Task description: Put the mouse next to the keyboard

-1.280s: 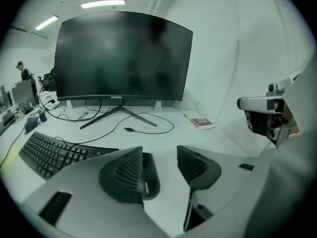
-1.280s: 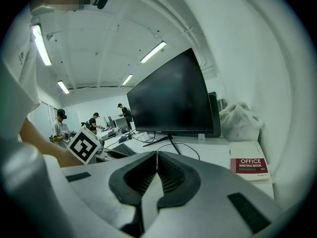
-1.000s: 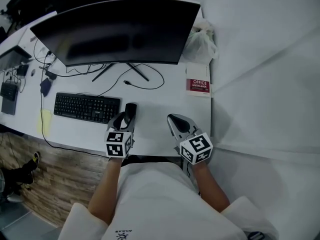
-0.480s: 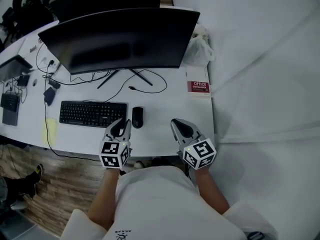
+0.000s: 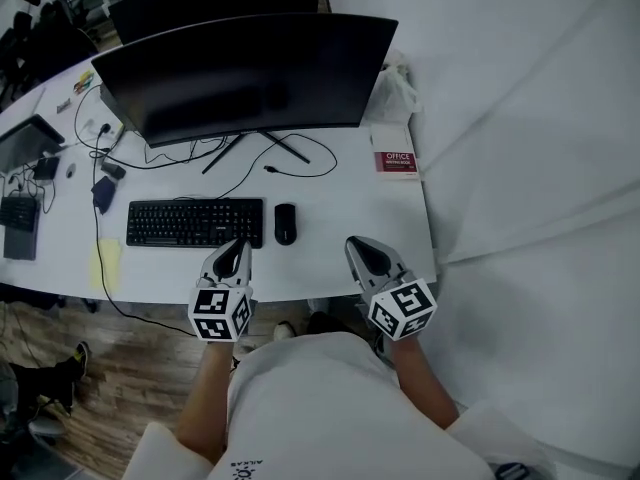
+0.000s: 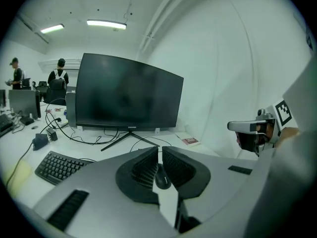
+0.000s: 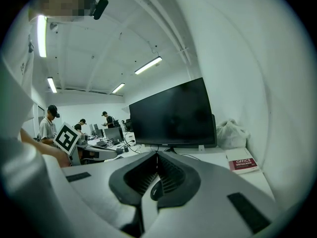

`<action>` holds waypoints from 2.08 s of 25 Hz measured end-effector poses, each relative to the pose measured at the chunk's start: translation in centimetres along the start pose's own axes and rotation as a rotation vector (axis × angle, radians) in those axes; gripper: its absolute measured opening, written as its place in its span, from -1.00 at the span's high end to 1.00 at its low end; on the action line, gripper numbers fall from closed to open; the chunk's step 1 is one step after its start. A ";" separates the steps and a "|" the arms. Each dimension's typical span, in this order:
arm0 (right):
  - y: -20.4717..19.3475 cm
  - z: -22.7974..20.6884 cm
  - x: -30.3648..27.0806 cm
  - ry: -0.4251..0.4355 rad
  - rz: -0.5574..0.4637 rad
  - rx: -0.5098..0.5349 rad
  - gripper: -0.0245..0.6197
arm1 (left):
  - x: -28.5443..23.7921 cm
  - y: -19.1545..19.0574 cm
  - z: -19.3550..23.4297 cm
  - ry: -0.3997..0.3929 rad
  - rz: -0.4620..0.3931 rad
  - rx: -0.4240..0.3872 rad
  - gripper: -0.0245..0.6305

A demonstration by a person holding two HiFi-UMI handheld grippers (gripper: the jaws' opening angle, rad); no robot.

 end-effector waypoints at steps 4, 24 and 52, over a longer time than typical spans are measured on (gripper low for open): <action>-0.8 1.7 1.0 -0.024 -0.016 -0.001 0.87 | 2.1 -0.6 0.7 -0.008 -0.017 -0.008 0.85; -1.7 5.6 5.0 -0.076 -0.079 0.011 0.87 | 7.4 -1.4 0.8 -0.071 -0.072 -0.015 0.89; -0.1 -0.5 7.2 0.048 -0.026 0.027 0.87 | 4.3 0.1 -6.4 -0.016 -0.066 -0.001 0.89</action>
Point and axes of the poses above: the fingertips, and each gripper's own axes: x backward along the fingers, z to its left, y out of its top, the point moved 8 cm from there along x, backward along the fingers, and after that the axes turned 9 degrees about -x, right-handed, at the moved point
